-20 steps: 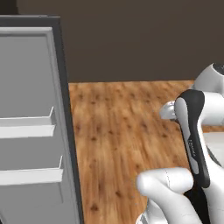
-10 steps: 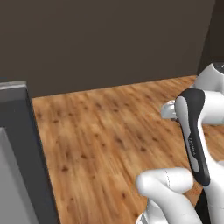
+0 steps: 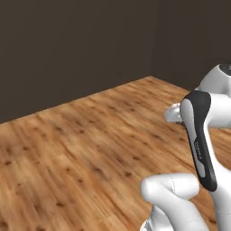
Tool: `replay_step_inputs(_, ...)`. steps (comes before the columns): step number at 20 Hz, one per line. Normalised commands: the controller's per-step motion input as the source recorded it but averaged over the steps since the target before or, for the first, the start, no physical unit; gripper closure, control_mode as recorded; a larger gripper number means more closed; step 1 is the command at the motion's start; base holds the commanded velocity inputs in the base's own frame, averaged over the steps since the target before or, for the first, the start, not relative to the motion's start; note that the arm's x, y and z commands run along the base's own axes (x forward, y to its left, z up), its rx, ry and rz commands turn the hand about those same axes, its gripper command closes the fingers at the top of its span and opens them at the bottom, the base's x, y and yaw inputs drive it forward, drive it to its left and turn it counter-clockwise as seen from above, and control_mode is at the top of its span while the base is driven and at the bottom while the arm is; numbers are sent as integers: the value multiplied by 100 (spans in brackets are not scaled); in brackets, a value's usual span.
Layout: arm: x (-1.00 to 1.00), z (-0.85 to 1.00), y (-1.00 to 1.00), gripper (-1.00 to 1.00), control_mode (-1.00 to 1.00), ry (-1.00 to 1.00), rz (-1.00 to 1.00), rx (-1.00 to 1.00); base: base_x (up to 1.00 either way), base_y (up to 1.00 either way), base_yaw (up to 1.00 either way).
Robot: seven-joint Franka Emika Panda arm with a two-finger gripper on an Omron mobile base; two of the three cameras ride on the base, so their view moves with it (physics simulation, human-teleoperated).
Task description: Move the hot dog bun to the plate on the dining table and place the condiment next to that plate. Then navigate to the fridge and take the sausage and place it on the plate as well.
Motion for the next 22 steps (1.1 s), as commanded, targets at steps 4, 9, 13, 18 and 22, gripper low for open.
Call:
replay_step_inputs(4, 0, 0, 0, 100, 100, 0, 0, 0, 100, 38, -62)
replay_step_inputs(9, 0, 0, 0, 100, 100, 0, 0, 0, 87, 47, -70)
replay_step_inputs(13, 0, 0, 0, 100, 100, 0, 0, 0, 74, 50, -75)
replay_step_inputs(18, 0, 0, 0, 100, 100, 0, 0, 0, 86, 50, -75)
replay_step_inputs(22, 0, 0, 0, 100, 100, 0, 0, 0, 100, 54, -72)
